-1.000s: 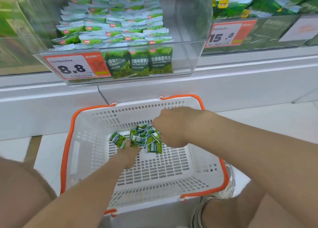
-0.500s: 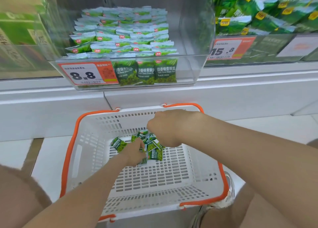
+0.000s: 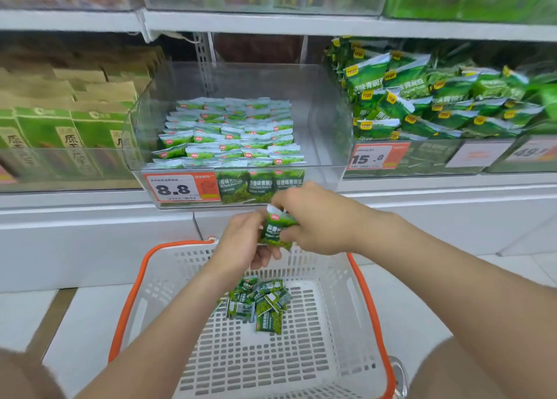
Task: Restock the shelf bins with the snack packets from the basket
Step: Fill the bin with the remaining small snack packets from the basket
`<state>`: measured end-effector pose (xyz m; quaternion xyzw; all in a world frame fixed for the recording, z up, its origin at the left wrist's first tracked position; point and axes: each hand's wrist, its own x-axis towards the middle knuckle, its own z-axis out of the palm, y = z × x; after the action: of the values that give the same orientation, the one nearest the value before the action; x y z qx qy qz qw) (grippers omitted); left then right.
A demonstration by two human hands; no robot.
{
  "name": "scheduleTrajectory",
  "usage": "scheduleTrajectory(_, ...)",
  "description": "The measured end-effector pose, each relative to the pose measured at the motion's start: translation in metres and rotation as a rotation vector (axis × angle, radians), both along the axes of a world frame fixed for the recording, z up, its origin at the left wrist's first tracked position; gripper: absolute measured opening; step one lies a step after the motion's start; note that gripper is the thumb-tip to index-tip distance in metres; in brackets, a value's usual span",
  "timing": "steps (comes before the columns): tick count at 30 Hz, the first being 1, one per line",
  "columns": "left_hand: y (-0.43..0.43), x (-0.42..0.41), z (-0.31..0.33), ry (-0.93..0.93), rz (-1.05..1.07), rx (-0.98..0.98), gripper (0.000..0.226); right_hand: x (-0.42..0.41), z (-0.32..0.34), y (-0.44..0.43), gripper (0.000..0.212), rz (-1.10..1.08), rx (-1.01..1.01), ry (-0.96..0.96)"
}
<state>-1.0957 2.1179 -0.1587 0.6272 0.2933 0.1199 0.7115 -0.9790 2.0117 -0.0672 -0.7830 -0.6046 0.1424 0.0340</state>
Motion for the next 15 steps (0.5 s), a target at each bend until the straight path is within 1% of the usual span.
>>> scheduleTrajectory(1, -0.001, -0.003, 0.007, -0.071, 0.041, 0.139, 0.042, 0.004, 0.007, -0.001, 0.022, -0.048, 0.049, 0.03)
scheduleTrajectory(2, -0.001, -0.005, 0.012, -0.143, 0.063, 0.29, 0.04, 0.009, 0.012, -0.001, 0.023, -0.099, 0.099, 0.073)
scheduleTrajectory(4, -0.001, -0.008, 0.019, -0.234, 0.048, 0.536, 0.024, 0.016, 0.024, -0.004, 0.023, -0.175, 0.152, 0.167)
scheduleTrajectory(5, -0.001, -0.007, 0.02, -0.243, 0.039, 0.602, 0.017, 0.018, 0.029, -0.007, 0.021, -0.186, 0.156, 0.214)
scheduleTrajectory(8, 0.0, -0.004, 0.029, -0.261, 0.108, 0.778, 0.011, 0.021, 0.039, -0.011, 0.017, -0.211, 0.201, 0.382)
scheduleTrajectory(10, 0.0, -0.004, 0.041, -0.3, 0.183, 0.933, 0.012, 0.022, 0.044, -0.01, 0.018, -0.258, 0.336, 0.542)
scheduleTrajectory(11, 0.001, -0.003, 0.047, -0.304, 0.24, 1.027, 0.008, 0.022, 0.046, -0.007, 0.015, -0.277, 0.423, 0.568)
scheduleTrajectory(12, 0.003, -0.001, 0.053, -0.292, 0.312, 1.119, 0.009, 0.023, 0.048, -0.003, 0.012, -0.297, 0.521, 0.511)
scheduleTrajectory(14, 0.01, 0.006, 0.064, -0.274, 0.446, 1.257, 0.024, 0.028, 0.05, 0.008, 0.012, -0.353, 0.707, 0.292)
scheduleTrajectory(15, 0.016, 0.01, 0.068, -0.278, 0.47, 1.32, 0.024, 0.032, 0.051, 0.014, 0.017, -0.392, 0.772, 0.169)
